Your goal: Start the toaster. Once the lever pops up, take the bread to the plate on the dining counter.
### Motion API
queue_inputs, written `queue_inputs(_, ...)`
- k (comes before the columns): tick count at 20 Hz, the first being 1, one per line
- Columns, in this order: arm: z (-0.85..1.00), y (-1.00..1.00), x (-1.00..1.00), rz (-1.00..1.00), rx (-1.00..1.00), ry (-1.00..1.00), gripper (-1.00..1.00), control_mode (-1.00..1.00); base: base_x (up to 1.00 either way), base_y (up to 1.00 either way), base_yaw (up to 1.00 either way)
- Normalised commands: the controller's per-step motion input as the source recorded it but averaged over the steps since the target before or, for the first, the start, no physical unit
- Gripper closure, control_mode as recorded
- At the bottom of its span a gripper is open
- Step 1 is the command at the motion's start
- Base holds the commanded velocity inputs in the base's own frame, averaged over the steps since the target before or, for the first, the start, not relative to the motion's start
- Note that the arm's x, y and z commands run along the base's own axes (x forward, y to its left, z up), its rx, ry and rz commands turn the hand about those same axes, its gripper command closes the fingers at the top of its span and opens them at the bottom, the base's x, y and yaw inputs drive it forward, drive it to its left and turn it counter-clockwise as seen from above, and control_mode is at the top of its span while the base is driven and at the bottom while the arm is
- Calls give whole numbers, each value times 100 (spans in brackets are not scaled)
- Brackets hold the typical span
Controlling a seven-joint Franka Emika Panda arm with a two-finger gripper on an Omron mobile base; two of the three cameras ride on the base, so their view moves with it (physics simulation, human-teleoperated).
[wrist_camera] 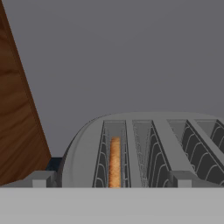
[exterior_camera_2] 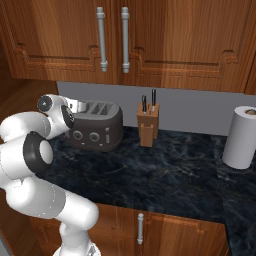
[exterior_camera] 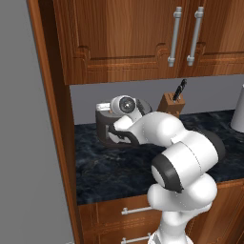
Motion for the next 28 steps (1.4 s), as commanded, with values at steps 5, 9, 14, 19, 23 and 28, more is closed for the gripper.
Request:
queue_inputs(5, 0, 0, 0, 0, 0, 0, -100, -100, 0, 0, 0)
queue_inputs(9, 0, 0, 0, 0, 0, 0, -100, -100, 0, 0, 0)
queue_inputs(14, 0, 0, 0, 0, 0, 0, -100, -100, 0, 0, 0)
queue_inputs(19, 0, 0, 0, 0, 0, 0, -100, -100, 0, 0, 0)
queue_inputs(23, 0, 0, 0, 0, 0, 0, -100, -100, 0, 0, 0)
queue_inputs(28, 0, 0, 0, 0, 0, 0, -100, -100, 0, 0, 0)
